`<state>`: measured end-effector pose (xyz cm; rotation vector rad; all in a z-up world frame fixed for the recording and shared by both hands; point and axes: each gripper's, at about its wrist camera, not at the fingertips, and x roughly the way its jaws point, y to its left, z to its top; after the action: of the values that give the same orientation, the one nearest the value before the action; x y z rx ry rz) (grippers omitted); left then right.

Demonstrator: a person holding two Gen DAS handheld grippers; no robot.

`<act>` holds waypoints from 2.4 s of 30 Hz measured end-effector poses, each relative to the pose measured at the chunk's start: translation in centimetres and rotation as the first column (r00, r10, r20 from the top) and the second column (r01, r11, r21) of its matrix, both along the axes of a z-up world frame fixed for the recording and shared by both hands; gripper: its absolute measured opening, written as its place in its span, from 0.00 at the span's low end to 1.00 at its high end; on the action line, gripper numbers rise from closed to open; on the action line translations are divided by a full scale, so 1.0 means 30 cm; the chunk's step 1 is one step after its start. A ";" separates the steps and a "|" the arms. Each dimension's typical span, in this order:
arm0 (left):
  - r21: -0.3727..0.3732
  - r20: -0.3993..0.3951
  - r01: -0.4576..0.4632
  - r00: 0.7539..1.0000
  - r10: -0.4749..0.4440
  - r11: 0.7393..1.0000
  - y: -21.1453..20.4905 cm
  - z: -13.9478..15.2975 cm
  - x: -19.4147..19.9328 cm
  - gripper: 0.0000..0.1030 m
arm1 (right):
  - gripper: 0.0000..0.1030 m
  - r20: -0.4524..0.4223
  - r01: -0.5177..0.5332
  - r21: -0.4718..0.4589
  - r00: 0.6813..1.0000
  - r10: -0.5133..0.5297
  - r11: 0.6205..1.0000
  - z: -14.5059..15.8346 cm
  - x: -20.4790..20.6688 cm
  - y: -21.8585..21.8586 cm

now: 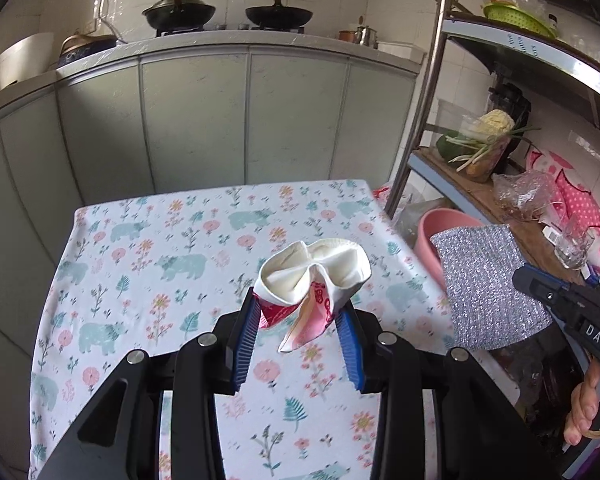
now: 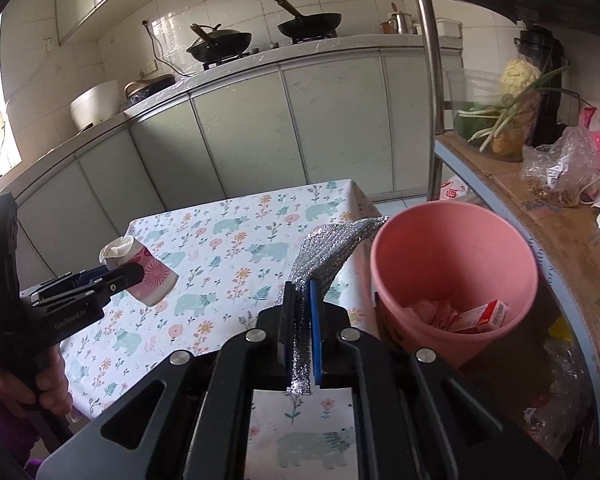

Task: Collect trash
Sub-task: 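Carry the paper cup and scrubber pad in both grippers over the pink bucket, then open both grippers to drop the cup and scrubber pad into the bucket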

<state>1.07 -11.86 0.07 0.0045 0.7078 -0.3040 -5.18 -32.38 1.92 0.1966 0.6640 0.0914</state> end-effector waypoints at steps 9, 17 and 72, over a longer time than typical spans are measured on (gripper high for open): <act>-0.034 0.041 0.115 0.993 -0.113 0.993 -0.155 0.056 0.059 0.36 | 0.07 0.005 0.091 -0.017 0.996 -0.091 0.996 0.010 -0.006 -0.107; -0.096 0.036 0.225 0.974 -0.222 0.970 -0.300 0.067 0.099 0.36 | 0.07 0.019 0.170 -0.036 0.985 -0.170 0.985 0.013 -0.003 -0.208; -0.101 -0.105 0.440 0.887 -0.450 0.892 -0.827 -0.216 0.335 0.47 | 0.07 -0.158 0.332 -0.144 0.922 -0.353 0.932 -0.248 0.224 -0.446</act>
<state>11.13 -36.68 -6.41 0.0795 0.8180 -0.7794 1.54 -45.77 -5.52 0.2093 0.8055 -0.3060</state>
